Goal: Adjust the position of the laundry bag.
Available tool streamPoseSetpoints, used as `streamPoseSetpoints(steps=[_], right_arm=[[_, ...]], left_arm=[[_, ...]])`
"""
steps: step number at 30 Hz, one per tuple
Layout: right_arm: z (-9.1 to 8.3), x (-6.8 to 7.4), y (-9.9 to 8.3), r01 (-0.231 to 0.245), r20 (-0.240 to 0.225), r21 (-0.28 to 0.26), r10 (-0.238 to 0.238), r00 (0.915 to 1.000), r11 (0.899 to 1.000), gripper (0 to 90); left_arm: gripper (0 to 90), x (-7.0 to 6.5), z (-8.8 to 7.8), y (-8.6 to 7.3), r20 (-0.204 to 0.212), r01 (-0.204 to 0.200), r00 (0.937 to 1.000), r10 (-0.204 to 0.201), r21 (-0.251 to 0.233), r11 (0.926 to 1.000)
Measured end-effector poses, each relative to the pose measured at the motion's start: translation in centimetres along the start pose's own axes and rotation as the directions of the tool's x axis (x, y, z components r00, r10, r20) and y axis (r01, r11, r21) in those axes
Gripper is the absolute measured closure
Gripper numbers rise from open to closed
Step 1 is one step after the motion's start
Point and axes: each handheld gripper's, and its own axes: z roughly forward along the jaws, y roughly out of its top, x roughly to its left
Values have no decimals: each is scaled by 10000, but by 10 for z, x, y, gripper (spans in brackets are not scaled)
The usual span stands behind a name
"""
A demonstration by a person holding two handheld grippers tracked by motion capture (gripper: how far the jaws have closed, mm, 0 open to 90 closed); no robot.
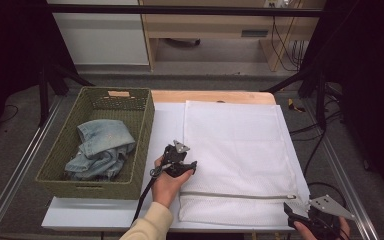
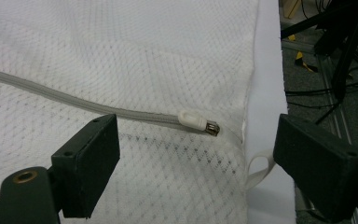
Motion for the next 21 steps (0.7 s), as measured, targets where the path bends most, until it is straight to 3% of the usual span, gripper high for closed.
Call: streamPoseSetpoints(steps=[5,9,13,17,21], right_arm=[[-1,1,0,56,-19,-58,-56,10000,10000,169],[-6,-1,-1,-17,-138,-42,17,9999,10000,290],[-7,-3,-7,-131,-255,230,137,9996,9996,386],[-3,-7,-14,-223,-109,831,233,9997,9963,421],[0,-9,-16,-407,-57,953,415,9991,9946,438]], left_arm=[[569,-1,2,0,170,8,9999,-11,165,9999],[713,-4,5,0,265,-168,9995,161,251,9995],[828,-3,6,0,307,-80,9995,75,144,9999],[880,-4,4,1,311,-46,9995,48,-69,10000],[891,-4,4,1,288,-13,9996,15,-81,10000]])
